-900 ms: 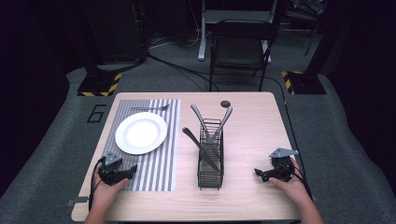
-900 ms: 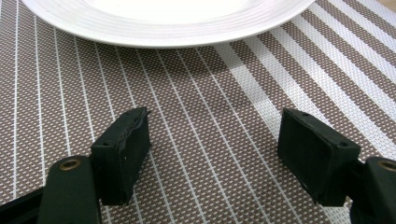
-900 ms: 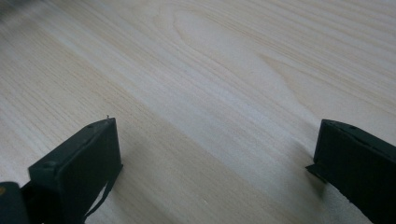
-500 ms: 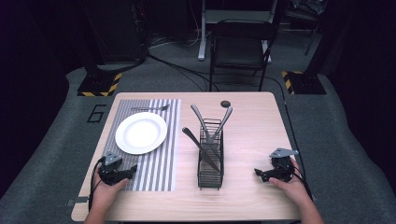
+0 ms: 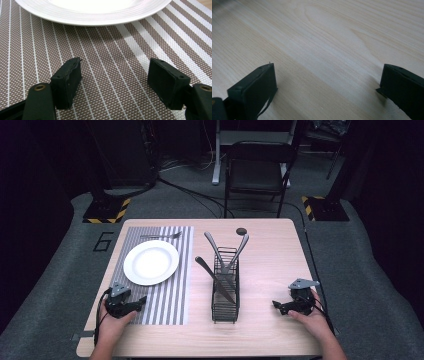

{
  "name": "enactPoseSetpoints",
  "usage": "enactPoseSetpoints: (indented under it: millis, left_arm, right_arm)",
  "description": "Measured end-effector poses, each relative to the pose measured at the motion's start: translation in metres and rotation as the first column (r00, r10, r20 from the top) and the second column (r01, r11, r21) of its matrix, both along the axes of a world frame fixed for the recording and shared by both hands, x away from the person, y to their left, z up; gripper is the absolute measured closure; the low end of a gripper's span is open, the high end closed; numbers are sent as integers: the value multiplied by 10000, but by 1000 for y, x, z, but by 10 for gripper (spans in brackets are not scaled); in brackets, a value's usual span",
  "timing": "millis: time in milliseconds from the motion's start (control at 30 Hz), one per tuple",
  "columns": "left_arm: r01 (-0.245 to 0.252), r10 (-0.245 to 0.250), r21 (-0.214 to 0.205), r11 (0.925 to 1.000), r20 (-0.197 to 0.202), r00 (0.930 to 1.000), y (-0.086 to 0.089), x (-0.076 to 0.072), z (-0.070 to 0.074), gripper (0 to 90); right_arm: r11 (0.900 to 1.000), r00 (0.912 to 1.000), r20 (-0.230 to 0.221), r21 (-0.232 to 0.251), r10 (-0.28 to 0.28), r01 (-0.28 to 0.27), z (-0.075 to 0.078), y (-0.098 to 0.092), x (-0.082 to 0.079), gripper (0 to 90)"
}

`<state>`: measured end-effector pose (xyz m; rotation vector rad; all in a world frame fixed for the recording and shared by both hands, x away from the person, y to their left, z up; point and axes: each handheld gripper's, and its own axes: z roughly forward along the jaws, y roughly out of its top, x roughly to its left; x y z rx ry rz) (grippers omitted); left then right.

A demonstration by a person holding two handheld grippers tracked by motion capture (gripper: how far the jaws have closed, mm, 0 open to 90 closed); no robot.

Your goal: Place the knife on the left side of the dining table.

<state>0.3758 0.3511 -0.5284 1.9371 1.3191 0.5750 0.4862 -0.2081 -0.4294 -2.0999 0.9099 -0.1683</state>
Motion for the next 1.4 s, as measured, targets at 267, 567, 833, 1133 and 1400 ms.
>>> enactPoseSetpoints:
  millis: [267, 567, 833, 1133, 1400]
  left_arm:
    - [-206, 202, -274, 9994, -159, 9997, 2, -3, 8, 359]
    - [-339, 339, -1023, 9942, -14, 9994, -3, -13, 32, 403]
    - [-576, 588, -1536, 9865, 32, 9983, -4, -19, 62, 411]
    - [-434, 432, -1739, 9838, -46, 9991, -14, -22, 82, 425]
    - [60, -78, -1747, 9846, -98, 9999, -31, -20, 96, 461]
  right_arm:
    - [10000, 10000, 3, -4, 0, 0, 0, 0, 0, 0]
    - [10000, 10000, 2, -4, 2, -2, 0, 0, 0, 0]
    - [10000, 10000, -2, -1, 3, -3, 0, 0, 0, 0]
    - [10000, 10000, -1, 0, 2, -2, 0, 0, 0, 0]
    - [10000, 10000, 0, 0, -1, 1, 0, 0, 0, 0]
